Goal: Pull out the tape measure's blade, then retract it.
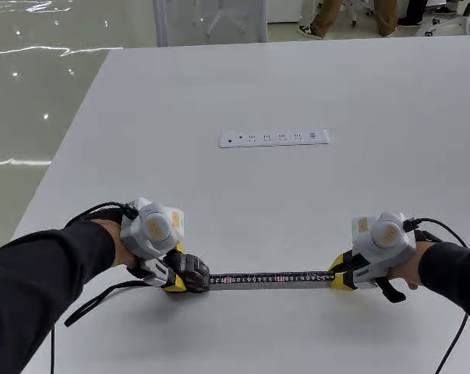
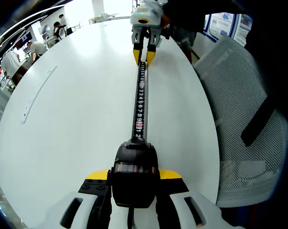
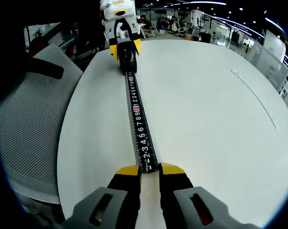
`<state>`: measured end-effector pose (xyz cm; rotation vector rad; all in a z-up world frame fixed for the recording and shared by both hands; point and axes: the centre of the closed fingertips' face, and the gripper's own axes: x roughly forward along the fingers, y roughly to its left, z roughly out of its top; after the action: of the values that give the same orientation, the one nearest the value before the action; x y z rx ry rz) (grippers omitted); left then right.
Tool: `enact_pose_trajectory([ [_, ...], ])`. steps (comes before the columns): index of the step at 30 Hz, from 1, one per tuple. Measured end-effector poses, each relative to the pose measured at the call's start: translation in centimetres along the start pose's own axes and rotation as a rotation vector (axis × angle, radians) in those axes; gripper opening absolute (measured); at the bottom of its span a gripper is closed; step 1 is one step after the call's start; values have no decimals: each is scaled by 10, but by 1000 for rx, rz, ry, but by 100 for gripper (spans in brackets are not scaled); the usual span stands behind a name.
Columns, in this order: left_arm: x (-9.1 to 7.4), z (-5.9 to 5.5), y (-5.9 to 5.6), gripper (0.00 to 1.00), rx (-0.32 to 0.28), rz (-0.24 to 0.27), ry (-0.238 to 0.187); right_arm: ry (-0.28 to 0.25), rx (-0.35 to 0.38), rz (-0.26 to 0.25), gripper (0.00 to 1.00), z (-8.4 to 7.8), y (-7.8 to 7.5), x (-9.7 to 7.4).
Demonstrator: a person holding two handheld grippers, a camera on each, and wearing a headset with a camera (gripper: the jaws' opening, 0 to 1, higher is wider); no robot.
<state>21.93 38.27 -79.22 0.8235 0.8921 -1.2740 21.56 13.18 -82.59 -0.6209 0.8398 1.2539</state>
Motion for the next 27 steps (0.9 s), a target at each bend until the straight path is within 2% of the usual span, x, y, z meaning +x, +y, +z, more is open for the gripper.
enact_pose_trajectory([
  [7, 0, 0, -1, 31, 2, 5, -1, -4, 15, 3, 11, 0, 0, 0],
  [27, 1, 1, 1, 32, 3, -2, -17, -4, -5, 0, 11, 1, -1, 0],
])
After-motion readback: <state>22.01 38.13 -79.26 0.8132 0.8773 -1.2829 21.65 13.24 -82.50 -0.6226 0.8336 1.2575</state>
